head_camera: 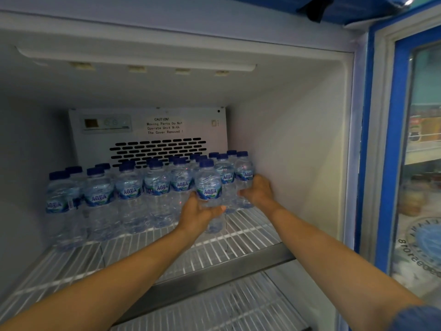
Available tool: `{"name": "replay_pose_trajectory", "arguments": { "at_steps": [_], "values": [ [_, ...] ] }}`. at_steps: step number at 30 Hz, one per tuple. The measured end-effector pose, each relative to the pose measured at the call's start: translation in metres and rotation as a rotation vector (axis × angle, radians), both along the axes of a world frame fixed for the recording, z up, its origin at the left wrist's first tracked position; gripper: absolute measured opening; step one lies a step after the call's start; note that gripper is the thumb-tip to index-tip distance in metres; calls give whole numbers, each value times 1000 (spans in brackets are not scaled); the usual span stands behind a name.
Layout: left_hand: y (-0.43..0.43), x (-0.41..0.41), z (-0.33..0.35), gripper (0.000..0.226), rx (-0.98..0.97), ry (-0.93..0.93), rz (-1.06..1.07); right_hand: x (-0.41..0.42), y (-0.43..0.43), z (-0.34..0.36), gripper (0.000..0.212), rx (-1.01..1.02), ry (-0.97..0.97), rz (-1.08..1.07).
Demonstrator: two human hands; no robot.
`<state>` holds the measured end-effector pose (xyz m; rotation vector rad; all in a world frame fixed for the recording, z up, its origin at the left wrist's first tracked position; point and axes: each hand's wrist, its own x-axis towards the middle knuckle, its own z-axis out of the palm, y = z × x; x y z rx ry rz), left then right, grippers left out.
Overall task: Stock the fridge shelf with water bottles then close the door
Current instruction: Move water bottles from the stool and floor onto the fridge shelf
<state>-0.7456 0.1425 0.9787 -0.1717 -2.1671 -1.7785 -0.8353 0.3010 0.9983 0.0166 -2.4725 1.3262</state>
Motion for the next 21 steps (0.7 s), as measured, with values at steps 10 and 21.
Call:
{"name": "replay_pose_trajectory", "arguments": {
  "at_steps": [10,21],
  "values": [
    [68,-42,5,63,-99,-55,-44,27,27,9,5,45,-49,29],
    [72,-45,-4,62,-120,-6,65,22,16,7,23,-63,-14,60]
  ]
}}
